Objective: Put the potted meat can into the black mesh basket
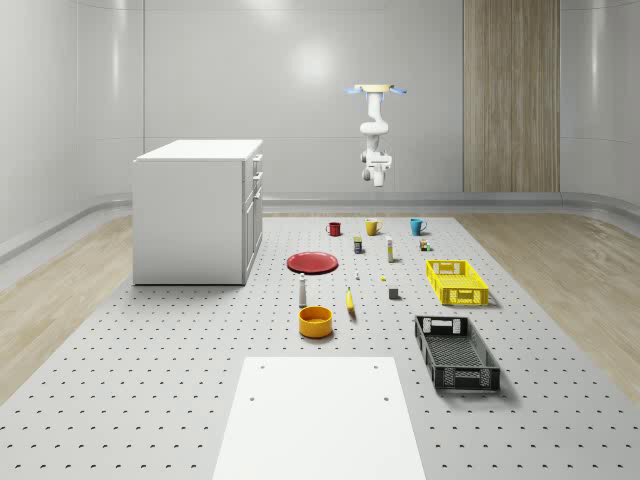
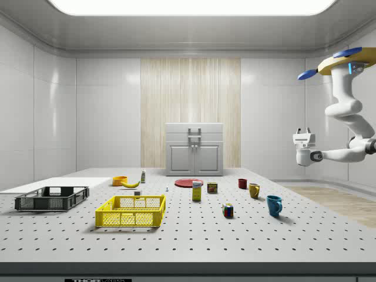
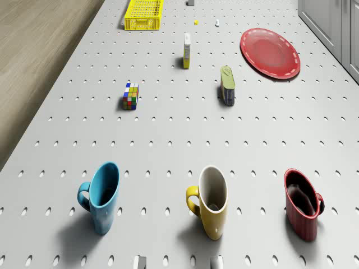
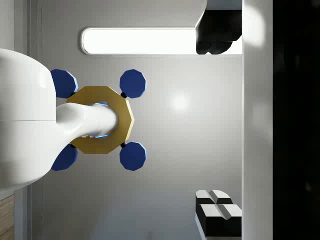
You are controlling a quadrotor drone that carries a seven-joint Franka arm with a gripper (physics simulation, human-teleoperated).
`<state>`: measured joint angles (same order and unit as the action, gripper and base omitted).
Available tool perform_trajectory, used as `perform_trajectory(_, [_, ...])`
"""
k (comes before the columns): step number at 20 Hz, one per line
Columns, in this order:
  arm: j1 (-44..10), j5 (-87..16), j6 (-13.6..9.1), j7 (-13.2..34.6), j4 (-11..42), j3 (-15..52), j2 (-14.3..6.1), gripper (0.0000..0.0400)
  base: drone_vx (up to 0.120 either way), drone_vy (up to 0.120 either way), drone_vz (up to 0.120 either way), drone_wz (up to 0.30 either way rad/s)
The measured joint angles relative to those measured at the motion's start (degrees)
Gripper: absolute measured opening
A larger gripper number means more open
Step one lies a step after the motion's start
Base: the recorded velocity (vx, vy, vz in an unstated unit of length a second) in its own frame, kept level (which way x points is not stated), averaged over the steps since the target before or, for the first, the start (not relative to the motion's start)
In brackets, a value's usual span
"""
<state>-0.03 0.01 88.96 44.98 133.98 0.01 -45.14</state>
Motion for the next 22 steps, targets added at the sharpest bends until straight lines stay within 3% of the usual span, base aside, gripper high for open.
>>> perform_trajectory(2, [-0.06,0.02,-2.10,-0.04,-2.39,0.03,0.20,0.0400,0.000,0.000,0.000,0.000])
perform_trajectory(11, [-0.24,0.09,-8.83,-0.12,-12.73,0.14,3.40,0.0400,0.120,-0.120,0.000,0.000])
perform_trajectory(22, [-0.36,0.13,-10.92,-0.17,-16.78,0.21,4.88,0.0400,0.120,-0.120,0.000,0.000])
